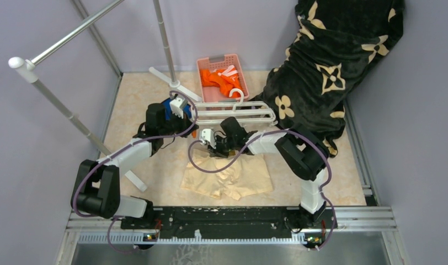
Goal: Clip the underwear to the hanger
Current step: Adjust the underwear at the center of the board.
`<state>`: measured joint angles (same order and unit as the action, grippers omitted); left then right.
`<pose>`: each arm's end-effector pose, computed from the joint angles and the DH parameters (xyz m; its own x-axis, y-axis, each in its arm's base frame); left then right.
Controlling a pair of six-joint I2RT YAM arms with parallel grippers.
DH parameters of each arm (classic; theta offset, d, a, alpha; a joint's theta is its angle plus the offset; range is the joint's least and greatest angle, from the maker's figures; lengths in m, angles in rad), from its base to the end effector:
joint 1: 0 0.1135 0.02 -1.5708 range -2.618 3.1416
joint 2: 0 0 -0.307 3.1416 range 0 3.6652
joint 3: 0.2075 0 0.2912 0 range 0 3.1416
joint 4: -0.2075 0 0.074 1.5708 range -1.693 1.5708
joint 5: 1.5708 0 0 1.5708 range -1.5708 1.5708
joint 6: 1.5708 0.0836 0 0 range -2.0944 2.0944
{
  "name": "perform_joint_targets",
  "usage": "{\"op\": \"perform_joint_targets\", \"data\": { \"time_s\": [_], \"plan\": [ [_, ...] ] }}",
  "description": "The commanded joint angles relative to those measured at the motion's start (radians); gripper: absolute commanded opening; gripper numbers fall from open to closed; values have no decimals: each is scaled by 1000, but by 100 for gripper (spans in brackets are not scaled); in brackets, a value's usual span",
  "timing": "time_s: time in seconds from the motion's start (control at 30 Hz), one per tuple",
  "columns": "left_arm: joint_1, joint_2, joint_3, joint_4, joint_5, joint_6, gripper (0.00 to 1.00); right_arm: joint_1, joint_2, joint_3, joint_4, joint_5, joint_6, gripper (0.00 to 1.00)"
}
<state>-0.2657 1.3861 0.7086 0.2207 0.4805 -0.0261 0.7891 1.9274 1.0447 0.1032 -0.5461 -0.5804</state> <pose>0.3335 -0.1308 0.2181 -0.4420 0.0963 -0.8918 0.6218 0.7495 -0.2272 0.2918 0.3556 0.1169 0.0612 -0.6035 -0.7950 -0.9963 0.0106 -0.0847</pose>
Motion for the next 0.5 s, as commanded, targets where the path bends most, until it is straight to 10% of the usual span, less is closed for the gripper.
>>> {"op": "perform_joint_targets", "data": {
  "time_s": [0.0,0.47],
  "plan": [
    [7,11,32,-10,-20,7,0,-9,-6,-92,-7,180,-30,0],
    [6,-2,27,-9,-22,4,0,192,-265,-368,527,698,-264,0]
  ]
}}
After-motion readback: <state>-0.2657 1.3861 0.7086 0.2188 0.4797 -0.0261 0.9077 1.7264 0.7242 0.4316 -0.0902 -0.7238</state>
